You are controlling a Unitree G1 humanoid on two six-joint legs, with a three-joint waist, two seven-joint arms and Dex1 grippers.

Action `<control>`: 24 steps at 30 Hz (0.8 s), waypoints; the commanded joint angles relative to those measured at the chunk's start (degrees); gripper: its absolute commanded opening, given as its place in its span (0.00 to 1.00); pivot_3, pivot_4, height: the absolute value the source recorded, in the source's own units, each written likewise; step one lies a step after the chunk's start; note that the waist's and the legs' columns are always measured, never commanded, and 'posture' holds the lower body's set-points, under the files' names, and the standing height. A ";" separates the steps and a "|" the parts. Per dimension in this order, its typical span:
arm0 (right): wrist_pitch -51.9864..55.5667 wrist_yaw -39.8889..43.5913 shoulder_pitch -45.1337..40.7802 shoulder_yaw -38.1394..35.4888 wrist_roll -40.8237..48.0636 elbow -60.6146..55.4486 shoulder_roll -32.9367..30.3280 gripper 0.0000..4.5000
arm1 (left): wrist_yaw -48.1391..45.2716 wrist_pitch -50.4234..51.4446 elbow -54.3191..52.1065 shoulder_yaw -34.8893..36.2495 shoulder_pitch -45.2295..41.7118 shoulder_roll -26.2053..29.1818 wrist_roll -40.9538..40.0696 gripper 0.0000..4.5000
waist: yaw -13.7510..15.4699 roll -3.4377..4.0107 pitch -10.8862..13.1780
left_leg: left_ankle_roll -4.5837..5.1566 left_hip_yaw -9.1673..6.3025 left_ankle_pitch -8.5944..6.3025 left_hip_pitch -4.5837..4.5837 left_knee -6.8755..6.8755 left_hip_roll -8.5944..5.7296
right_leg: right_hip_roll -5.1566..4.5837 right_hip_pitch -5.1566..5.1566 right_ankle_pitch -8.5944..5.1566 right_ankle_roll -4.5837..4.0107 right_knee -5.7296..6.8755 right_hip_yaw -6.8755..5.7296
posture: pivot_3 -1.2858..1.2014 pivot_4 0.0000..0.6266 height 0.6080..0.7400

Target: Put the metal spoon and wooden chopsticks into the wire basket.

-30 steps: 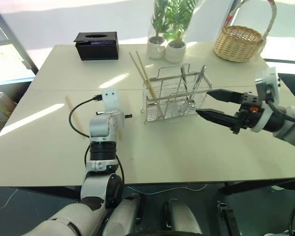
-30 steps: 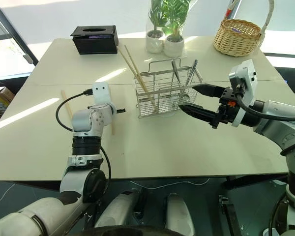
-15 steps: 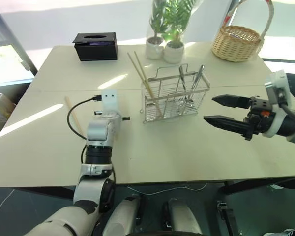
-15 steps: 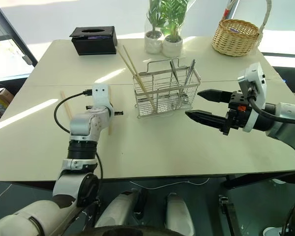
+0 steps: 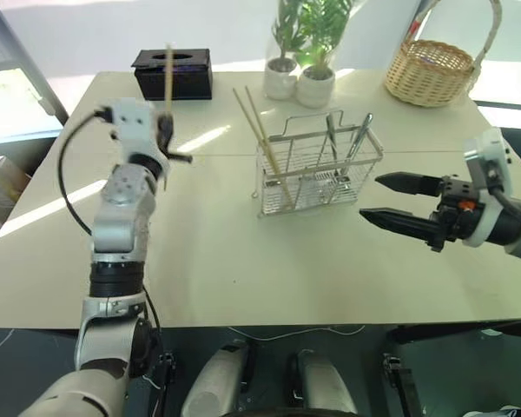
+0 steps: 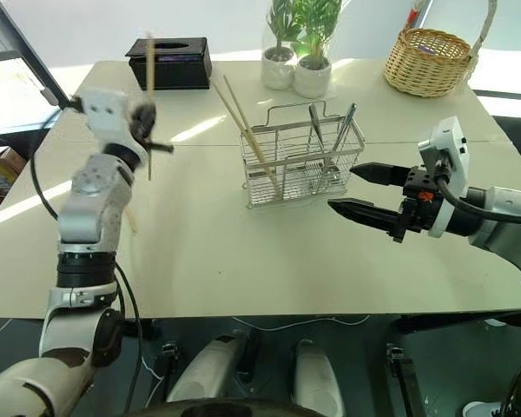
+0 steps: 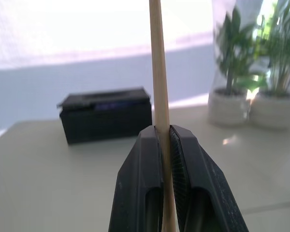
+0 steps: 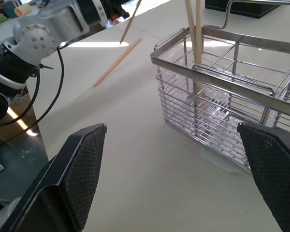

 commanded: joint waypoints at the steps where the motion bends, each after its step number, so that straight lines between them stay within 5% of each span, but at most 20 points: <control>1: -1.41 -0.28 -0.96 -3.17 0.10 0.13 -0.91 1.00 | -2.78 -7.63 -2.68 2.96 -4.35 -1.21 -5.37 0.01 | 0.37 0.00 0.00 | 0.00 0.01 0.00 0.02 0.03 0.00 | 0.00 0.04 0.01 0.02 0.00 0.00 | 0.52 0.24 1.00; 12: -3.11 -2.78 -0.39 -3.19 -0.69 0.31 1.51 1.00 | -16.83 -10.42 -0.55 -1.87 -9.46 -8.98 -17.85 0.01 | 0.54 0.00 0.00 | 0.10 0.01 -0.05 0.02 0.61 0.00 | 0.03 0.26 0.16 0.17 0.10 -0.01 | 0.52 0.24 1.00; 24: -3.62 -4.73 1.53 -4.11 -0.14 -1.91 3.00 1.00 | -24.97 -17.36 16.52 -4.07 -13.90 -15.74 -16.51 0.01 | 0.37 0.00 0.00 | 0.19 0.02 -0.10 -0.01 0.87 0.00 | 0.03 0.30 0.24 0.20 0.10 -0.02 | 0.52 0.24 1.00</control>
